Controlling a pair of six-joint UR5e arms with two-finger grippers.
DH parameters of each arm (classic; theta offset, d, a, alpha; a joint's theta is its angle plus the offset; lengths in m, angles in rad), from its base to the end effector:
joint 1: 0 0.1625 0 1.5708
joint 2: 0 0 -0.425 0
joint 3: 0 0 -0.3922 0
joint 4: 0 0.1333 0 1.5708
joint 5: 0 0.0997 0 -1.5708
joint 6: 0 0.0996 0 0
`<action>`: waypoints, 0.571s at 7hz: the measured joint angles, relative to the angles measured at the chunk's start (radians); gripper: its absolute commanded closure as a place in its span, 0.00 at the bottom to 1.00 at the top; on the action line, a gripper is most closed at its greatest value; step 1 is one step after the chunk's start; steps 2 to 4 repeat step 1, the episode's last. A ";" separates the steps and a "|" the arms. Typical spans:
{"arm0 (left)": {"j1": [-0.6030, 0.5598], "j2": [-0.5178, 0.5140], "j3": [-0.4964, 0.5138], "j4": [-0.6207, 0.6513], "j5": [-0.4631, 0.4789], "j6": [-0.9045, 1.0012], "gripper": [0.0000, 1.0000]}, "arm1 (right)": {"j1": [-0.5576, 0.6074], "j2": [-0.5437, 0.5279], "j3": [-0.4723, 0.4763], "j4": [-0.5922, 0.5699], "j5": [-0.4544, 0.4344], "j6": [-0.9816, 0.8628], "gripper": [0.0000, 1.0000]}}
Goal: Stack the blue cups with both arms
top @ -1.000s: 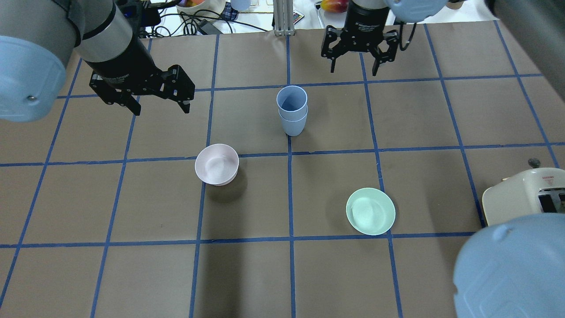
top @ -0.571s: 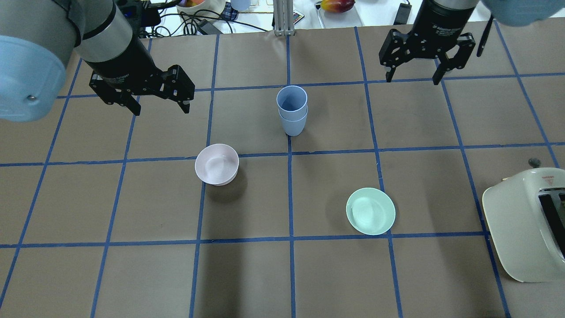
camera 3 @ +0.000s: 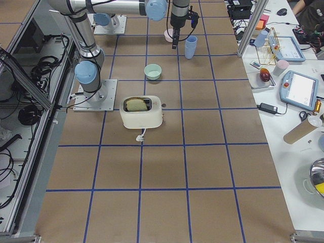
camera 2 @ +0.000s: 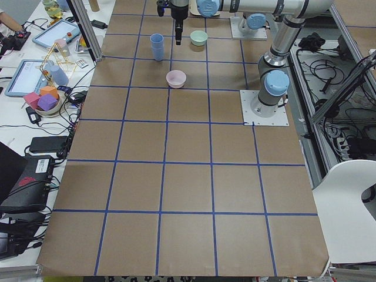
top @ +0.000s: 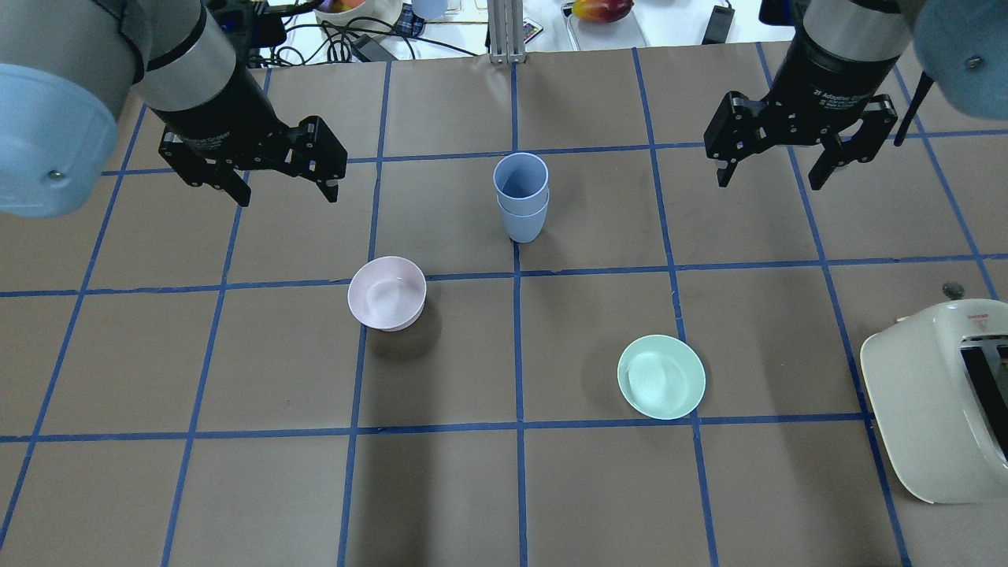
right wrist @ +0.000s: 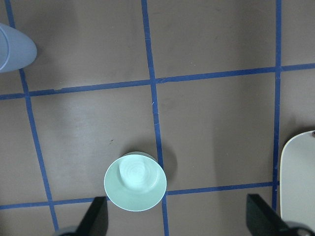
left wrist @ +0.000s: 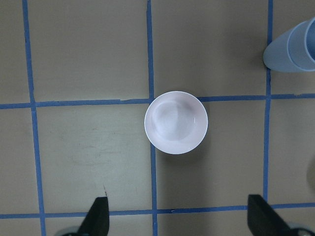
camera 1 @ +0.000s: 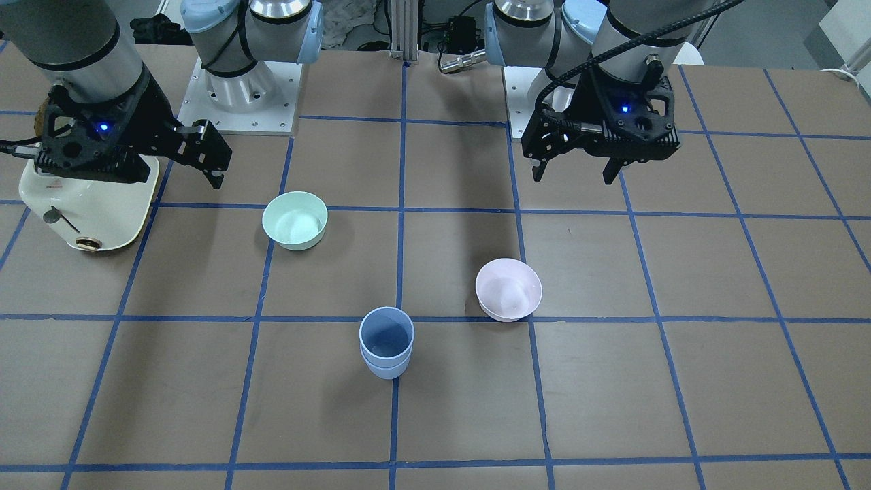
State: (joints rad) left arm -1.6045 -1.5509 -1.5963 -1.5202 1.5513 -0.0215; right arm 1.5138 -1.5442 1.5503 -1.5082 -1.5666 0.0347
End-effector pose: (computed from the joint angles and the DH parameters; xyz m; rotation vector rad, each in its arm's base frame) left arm -0.1516 -0.4830 0.4902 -0.0197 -3.1200 0.0693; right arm 0.1052 -0.5029 0.4787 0.1439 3.1315 0.1076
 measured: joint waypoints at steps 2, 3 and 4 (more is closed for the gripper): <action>0.000 0.000 0.000 0.000 0.001 0.000 0.00 | 0.000 -0.001 0.004 -0.001 -0.003 0.003 0.00; 0.000 0.000 0.000 0.000 0.001 0.000 0.00 | 0.000 -0.001 0.004 -0.001 -0.003 0.003 0.00; 0.000 0.000 0.000 0.000 0.001 0.000 0.00 | 0.000 -0.001 0.004 -0.001 -0.003 0.003 0.00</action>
